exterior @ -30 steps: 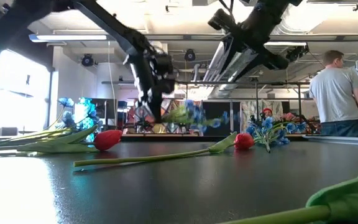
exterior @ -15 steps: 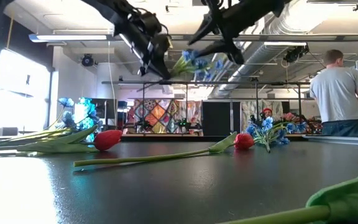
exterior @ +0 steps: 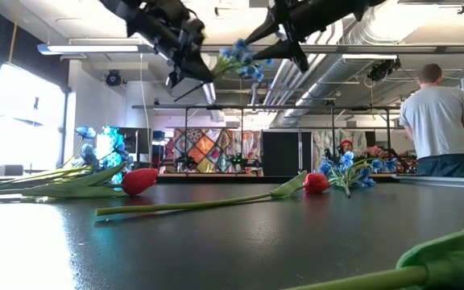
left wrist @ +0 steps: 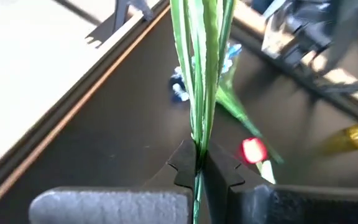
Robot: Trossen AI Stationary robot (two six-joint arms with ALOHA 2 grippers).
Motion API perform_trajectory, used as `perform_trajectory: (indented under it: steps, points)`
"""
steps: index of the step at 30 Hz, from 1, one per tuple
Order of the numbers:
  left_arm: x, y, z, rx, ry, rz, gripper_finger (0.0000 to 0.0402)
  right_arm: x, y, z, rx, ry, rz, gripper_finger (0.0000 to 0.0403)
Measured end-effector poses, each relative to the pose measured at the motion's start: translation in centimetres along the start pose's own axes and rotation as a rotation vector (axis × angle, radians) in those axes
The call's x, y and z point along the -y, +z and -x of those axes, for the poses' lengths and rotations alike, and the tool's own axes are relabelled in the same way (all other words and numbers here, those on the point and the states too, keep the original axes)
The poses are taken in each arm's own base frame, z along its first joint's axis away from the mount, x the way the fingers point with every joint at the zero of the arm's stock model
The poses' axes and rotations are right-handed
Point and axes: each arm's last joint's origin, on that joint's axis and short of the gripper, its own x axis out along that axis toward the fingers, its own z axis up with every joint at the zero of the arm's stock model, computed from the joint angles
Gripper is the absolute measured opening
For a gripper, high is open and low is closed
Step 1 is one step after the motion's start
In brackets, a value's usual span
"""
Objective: Sort flowers into vase by color
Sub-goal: Put the top center blue flowers into the blue vase
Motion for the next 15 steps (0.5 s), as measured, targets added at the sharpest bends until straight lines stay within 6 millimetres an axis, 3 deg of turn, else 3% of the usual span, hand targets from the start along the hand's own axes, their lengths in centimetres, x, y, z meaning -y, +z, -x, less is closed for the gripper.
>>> perform_trajectory:
  steps: [8,15]
  points:
    - [2.4,-1.8,3.6,0.136,-0.06,-0.039,0.0,-0.3,0.2,-2.2,0.064,0.123,-0.003,0.0243]
    - [4.8,-1.6,4.1,0.174,-0.178,-0.113,0.0,-0.7,0.9,-4.7,0.124,0.18,0.046,0.0254]
